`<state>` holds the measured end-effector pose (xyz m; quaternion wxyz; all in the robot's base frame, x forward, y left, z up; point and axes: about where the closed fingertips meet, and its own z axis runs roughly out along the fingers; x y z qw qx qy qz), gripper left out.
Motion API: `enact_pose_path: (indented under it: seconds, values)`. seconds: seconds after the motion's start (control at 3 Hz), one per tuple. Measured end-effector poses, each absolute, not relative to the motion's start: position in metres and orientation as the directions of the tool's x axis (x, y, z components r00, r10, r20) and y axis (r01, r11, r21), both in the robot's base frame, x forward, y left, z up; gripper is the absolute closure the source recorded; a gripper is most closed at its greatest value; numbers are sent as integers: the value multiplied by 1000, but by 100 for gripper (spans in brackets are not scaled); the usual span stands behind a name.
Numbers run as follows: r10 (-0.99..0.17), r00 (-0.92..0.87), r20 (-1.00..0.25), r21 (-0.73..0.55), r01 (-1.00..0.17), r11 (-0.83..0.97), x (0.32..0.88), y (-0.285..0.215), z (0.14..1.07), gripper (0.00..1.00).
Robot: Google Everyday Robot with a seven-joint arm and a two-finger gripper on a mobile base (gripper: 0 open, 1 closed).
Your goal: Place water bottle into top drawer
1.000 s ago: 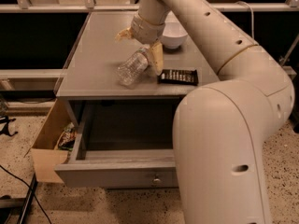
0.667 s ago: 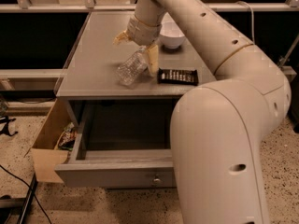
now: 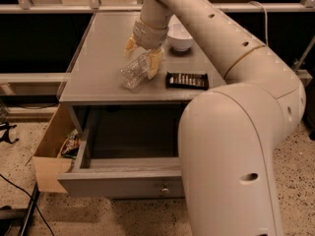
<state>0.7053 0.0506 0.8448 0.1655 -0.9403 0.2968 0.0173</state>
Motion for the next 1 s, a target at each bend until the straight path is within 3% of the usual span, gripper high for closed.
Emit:
enact_pose_path:
  seconds: [0.33, 0.67, 1.0]
  values:
    - [-555, 822, -128, -295, -565, -770, 705, 49, 843, 34]
    - [-559, 821, -118, -287, -567, -772, 705, 47, 842, 50]
    - [-559, 821, -118, -287, -567, -772, 705, 47, 842, 74]
